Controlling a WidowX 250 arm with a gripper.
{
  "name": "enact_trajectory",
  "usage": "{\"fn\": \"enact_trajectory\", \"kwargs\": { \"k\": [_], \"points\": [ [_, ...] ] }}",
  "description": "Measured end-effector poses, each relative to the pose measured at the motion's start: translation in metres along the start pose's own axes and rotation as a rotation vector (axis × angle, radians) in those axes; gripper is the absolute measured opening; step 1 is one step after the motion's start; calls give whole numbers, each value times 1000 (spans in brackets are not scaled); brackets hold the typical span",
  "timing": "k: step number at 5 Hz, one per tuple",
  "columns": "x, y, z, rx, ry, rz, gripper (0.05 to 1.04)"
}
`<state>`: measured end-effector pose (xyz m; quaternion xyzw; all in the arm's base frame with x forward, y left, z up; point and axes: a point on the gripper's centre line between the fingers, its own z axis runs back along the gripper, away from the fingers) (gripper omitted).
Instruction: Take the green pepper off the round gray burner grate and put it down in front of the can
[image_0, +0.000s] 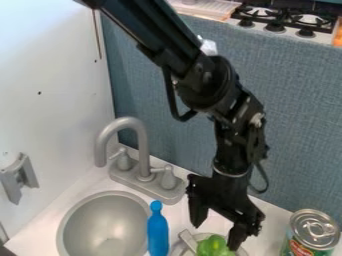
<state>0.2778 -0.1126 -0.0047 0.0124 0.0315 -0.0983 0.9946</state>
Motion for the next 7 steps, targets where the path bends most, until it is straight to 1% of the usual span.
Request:
{"fn": "enact_trajectory", "kwargs": {
  "k": [1, 2, 3, 4, 5, 6, 7],
  "points": [
    [-2, 2, -12, 17, 26, 19, 999],
    [-5, 5, -25, 74, 61, 50, 999],
    [-3, 2, -30, 75, 60, 57, 999],
    [1, 1, -34, 74, 55, 64, 961],
    [3, 0, -34, 69, 42, 63, 685],
    [0, -1, -37, 58, 43, 55, 389],
    [-1, -2, -36, -24, 24, 47, 205]
  ]
}}
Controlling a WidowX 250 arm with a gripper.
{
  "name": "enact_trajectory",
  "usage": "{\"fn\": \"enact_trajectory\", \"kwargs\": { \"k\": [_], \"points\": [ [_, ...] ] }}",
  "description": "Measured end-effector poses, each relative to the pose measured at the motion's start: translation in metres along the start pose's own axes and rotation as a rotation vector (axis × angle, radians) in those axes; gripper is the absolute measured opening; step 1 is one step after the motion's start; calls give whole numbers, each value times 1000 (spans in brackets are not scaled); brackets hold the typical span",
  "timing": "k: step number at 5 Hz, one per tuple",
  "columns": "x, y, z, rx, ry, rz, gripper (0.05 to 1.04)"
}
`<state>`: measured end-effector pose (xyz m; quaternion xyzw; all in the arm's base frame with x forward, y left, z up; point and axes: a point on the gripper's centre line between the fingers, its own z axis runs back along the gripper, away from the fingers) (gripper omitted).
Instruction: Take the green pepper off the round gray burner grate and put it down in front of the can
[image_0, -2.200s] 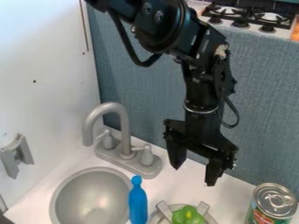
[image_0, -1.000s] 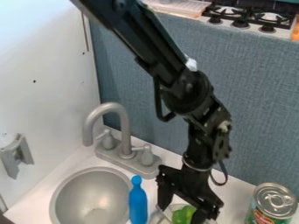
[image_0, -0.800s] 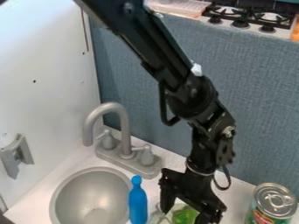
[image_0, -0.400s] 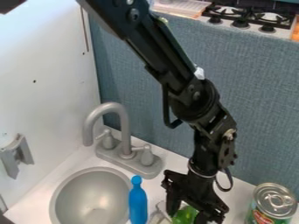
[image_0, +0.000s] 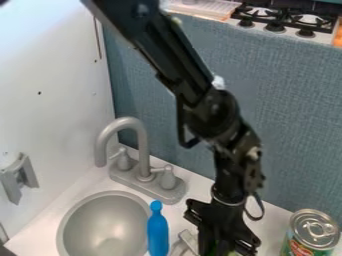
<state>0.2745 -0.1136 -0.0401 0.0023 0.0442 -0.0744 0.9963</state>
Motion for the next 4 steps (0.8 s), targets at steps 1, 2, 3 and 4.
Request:
{"fn": "enact_trajectory", "kwargs": {
  "k": [1, 2, 3, 4],
  "points": [
    [-3, -15, 25, -61, -54, 18, 122],
    [-19, -29, 59, -23, -140, 3, 103],
    [-38, -44, 70, -19, -170, -80, 103],
    [-51, -61, 67, -17, -135, -166, 103]
  ]
}}
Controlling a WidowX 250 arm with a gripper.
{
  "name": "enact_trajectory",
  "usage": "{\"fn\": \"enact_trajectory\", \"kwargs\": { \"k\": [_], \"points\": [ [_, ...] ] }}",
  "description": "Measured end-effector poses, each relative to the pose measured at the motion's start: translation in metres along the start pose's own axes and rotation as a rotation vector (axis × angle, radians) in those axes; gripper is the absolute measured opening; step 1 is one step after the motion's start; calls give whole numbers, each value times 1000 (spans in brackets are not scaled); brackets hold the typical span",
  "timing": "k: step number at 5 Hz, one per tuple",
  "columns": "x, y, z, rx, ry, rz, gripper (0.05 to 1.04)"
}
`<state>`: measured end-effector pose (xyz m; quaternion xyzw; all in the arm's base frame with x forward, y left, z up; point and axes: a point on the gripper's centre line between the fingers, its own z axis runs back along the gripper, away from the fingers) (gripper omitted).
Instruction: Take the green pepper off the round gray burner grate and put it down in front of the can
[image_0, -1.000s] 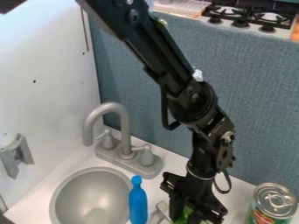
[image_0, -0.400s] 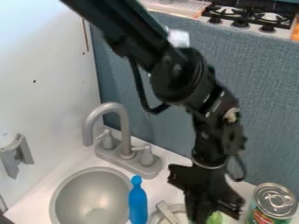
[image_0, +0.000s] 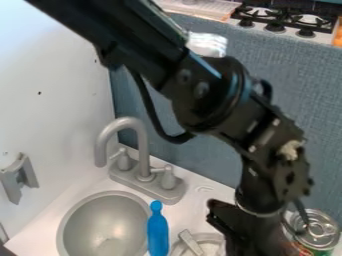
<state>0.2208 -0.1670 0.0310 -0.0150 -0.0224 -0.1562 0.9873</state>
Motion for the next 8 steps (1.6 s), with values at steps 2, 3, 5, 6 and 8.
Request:
{"fn": "enact_trajectory", "kwargs": {
  "k": [2, 3, 5, 6, 8],
  "points": [
    [-3, -4, -53, 21, 149, -62, 103],
    [1, -5, -72, 31, 195, -78, 103],
    [5, -13, -85, -10, 189, -105, 137],
    [5, -12, -86, -6, 186, -105, 324],
    [14, -15, -36, -20, 119, -46, 921]
  ]
}}
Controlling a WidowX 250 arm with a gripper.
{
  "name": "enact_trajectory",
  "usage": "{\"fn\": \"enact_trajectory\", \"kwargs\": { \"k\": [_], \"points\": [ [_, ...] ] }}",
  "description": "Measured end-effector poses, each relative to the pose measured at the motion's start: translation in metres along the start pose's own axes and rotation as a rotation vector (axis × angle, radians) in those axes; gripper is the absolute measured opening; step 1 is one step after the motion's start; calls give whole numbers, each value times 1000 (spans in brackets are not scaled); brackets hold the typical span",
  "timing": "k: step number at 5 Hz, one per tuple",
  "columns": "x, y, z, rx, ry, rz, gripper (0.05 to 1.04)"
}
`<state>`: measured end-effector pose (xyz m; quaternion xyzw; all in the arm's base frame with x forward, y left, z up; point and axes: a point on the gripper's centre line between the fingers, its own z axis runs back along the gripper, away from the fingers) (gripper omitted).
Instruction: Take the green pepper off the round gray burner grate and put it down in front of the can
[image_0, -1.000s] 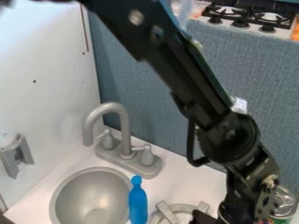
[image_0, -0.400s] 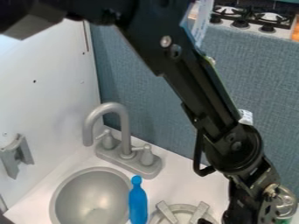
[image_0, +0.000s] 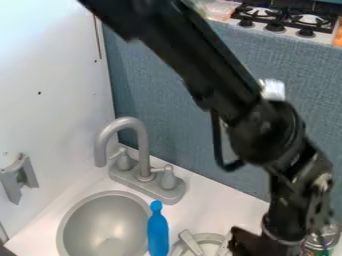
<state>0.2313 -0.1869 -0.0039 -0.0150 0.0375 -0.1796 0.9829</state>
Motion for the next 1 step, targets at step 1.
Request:
{"fn": "enact_trajectory", "kwargs": {
  "k": [1],
  "points": [
    [0, -6, 39, -33, -71, 20, 1007]
  ]
}}
